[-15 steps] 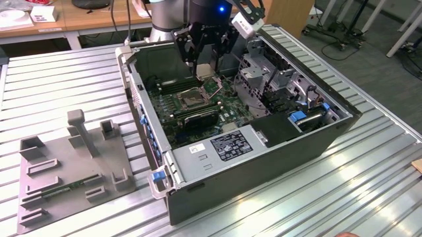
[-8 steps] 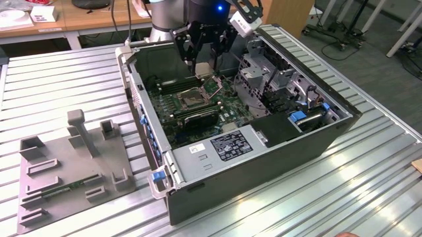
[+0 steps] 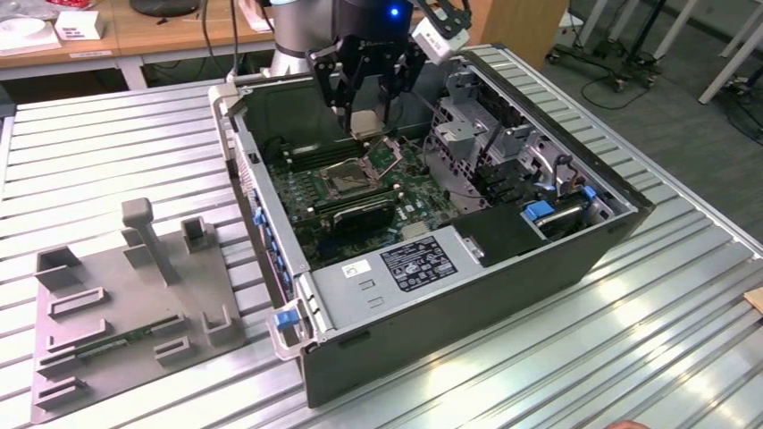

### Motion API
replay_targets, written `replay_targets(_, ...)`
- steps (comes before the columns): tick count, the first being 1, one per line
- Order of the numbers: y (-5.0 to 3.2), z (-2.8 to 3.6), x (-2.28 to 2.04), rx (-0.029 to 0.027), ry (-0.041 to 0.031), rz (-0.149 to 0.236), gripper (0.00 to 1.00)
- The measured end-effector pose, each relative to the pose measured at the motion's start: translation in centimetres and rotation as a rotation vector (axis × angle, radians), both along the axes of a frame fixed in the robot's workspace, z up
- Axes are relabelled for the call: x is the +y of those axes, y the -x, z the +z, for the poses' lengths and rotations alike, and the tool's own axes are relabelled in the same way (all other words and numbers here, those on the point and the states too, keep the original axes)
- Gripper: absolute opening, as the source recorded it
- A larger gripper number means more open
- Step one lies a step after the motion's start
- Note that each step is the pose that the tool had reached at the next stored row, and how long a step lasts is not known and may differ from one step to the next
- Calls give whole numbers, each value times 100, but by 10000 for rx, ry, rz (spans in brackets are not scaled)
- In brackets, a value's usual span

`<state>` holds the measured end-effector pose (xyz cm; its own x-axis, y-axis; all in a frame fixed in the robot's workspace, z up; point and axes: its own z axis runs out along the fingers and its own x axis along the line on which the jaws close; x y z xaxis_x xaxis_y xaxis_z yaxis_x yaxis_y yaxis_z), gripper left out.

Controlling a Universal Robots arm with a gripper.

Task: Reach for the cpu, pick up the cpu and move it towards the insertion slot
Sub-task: 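Pick up the cpu and move it towards the insertion slot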

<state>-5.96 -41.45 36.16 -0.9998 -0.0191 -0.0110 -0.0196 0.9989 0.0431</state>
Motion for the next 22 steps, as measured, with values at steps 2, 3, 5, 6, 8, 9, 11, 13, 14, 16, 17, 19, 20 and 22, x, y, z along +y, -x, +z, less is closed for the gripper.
replay_targets(2,0,-1,10,0,0,0,54)
replay_targets(3,0,0,13,0,0,0,54)
replay_targets(5,1,0,17,0,1,-1,54)
replay_targets(6,0,0,20,0,0,0,54)
replay_targets(8,0,0,21,0,0,-1,54)
replay_targets(9,0,0,21,0,0,-1,54)
replay_targets(11,0,0,22,0,0,0,54)
replay_targets(13,0,-1,25,0,0,-2,54)
replay_targets(14,0,-1,30,0,0,-2,54)
replay_targets(16,1,-2,41,0,0,-1,54)
replay_targets(17,0,-2,49,0,0,-1,54)
replay_targets(19,0,-4,68,0,0,0,54)
replay_targets(20,0,-5,79,-1,-1,0,54)
replay_targets(22,0,-6,102,0,0,0,54)
